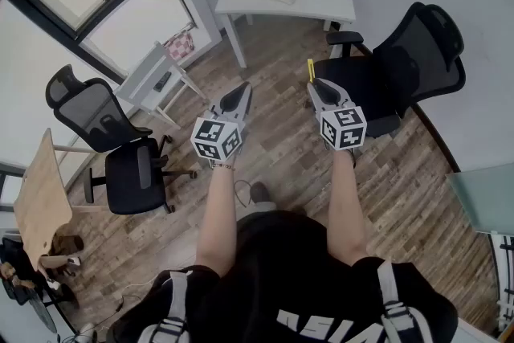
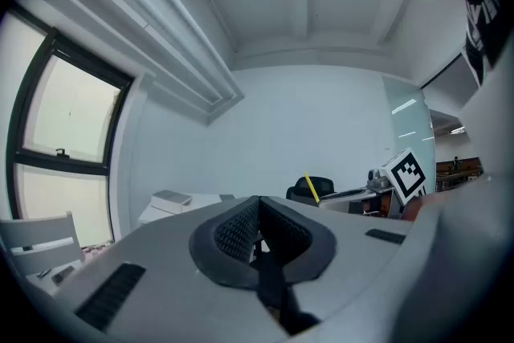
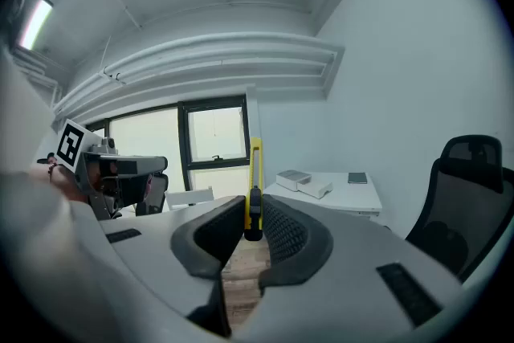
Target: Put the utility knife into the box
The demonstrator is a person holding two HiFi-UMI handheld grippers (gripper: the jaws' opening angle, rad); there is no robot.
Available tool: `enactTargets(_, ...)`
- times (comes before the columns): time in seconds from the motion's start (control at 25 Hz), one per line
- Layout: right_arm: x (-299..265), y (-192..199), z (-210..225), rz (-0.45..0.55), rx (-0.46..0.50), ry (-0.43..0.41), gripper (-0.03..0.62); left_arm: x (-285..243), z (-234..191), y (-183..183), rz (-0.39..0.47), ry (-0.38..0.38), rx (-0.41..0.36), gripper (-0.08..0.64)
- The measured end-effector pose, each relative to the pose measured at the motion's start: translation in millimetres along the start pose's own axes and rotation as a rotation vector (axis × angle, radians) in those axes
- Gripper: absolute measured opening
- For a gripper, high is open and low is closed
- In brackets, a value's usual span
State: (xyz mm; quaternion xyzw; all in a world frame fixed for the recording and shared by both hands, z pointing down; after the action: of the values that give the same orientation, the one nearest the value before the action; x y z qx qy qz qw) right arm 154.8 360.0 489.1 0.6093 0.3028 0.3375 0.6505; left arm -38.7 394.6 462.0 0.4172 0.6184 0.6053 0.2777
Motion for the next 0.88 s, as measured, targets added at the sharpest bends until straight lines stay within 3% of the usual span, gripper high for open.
enactTargets(0.88, -42, 23, -46, -0.062, 0.004, 0.054, 0.081, 23, -61, -7, -0.008, 0.051, 0.024, 0.025)
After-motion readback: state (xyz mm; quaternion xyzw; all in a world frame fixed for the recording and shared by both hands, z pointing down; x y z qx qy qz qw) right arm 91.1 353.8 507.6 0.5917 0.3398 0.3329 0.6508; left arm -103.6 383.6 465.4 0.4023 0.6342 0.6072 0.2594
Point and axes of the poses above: the fingertips, and each gripper's own axes: x backward along the fingers, z to its right, y out of its underside, the point moved 3 cm from there along x, backward along the fingers, and after that the axes turned 13 degrees about z, right-handed, at the moved point
